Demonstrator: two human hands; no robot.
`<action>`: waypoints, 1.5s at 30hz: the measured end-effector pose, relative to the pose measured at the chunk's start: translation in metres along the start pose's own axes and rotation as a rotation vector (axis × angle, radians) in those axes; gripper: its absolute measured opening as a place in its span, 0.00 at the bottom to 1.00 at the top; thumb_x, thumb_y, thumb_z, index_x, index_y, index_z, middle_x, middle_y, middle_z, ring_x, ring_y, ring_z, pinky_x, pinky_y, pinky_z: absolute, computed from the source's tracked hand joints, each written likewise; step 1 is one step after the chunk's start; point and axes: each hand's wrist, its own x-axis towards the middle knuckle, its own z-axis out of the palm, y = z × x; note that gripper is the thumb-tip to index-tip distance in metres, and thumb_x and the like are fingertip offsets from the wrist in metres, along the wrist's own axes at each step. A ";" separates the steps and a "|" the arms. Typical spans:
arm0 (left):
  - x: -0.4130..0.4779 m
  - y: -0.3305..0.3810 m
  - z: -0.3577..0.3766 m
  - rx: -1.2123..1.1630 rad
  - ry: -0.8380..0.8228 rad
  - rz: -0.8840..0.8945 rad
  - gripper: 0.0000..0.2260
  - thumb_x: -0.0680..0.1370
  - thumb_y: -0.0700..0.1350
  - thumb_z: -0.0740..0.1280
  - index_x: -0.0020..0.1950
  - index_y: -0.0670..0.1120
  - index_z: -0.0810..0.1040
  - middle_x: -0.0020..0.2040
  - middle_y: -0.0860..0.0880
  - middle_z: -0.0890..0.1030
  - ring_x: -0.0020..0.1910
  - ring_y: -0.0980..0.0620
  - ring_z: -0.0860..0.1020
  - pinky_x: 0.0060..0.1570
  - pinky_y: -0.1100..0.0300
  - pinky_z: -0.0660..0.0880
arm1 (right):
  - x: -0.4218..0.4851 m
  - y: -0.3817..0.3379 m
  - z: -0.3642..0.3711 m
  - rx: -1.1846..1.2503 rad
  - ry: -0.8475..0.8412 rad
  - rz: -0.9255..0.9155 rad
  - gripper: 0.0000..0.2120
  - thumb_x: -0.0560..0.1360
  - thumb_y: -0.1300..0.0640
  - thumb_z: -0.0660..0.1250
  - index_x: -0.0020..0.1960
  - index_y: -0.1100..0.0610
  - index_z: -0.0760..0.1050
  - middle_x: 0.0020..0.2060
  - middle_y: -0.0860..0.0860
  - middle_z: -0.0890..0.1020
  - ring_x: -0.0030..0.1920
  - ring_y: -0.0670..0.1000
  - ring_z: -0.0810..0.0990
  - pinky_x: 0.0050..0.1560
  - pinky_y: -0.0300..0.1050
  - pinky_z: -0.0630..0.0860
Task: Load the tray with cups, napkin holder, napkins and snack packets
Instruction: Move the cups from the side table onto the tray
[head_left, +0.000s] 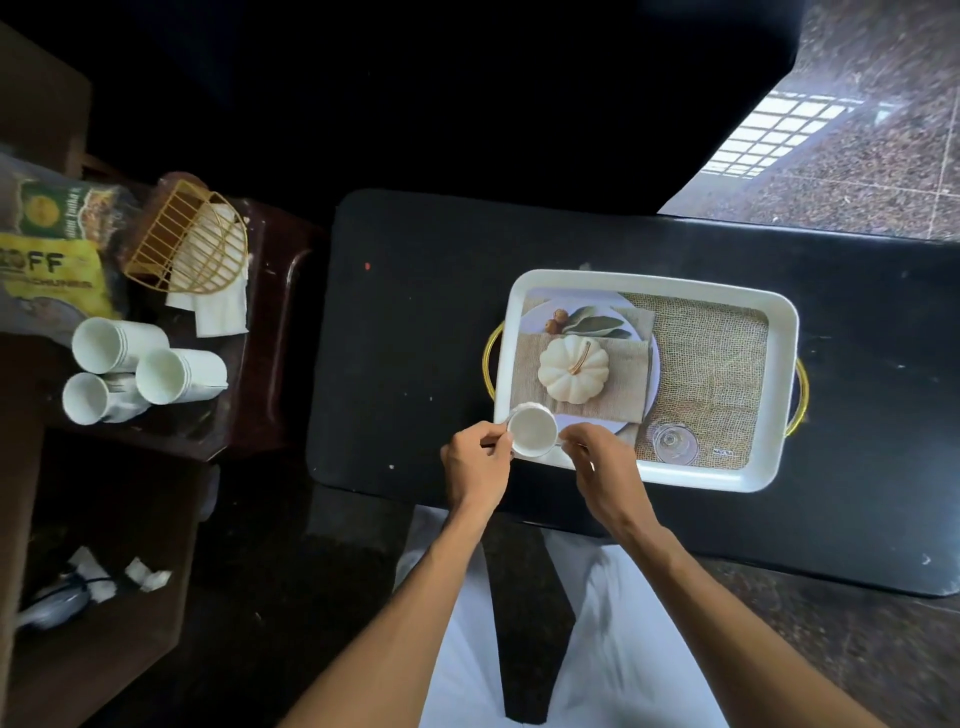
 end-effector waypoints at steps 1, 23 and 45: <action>-0.001 -0.001 -0.001 0.006 -0.006 0.007 0.04 0.78 0.43 0.73 0.52 0.48 0.86 0.46 0.51 0.87 0.53 0.45 0.84 0.52 0.47 0.84 | 0.001 -0.001 0.000 0.000 -0.001 0.001 0.05 0.78 0.65 0.67 0.52 0.62 0.80 0.49 0.57 0.85 0.49 0.56 0.83 0.50 0.49 0.80; 0.004 -0.038 -0.253 -0.483 0.367 0.096 0.10 0.82 0.40 0.66 0.56 0.50 0.85 0.53 0.53 0.87 0.54 0.55 0.84 0.52 0.54 0.83 | 0.000 -0.209 0.075 0.249 0.136 -0.171 0.10 0.75 0.62 0.73 0.55 0.57 0.80 0.49 0.49 0.82 0.48 0.48 0.84 0.50 0.30 0.77; 0.102 -0.078 -0.362 -0.589 0.309 -0.067 0.16 0.86 0.42 0.61 0.73 0.45 0.75 0.65 0.48 0.80 0.63 0.47 0.81 0.59 0.48 0.82 | 0.083 -0.332 0.241 0.169 -0.093 -0.158 0.11 0.76 0.61 0.72 0.58 0.59 0.80 0.54 0.52 0.83 0.53 0.49 0.81 0.54 0.43 0.81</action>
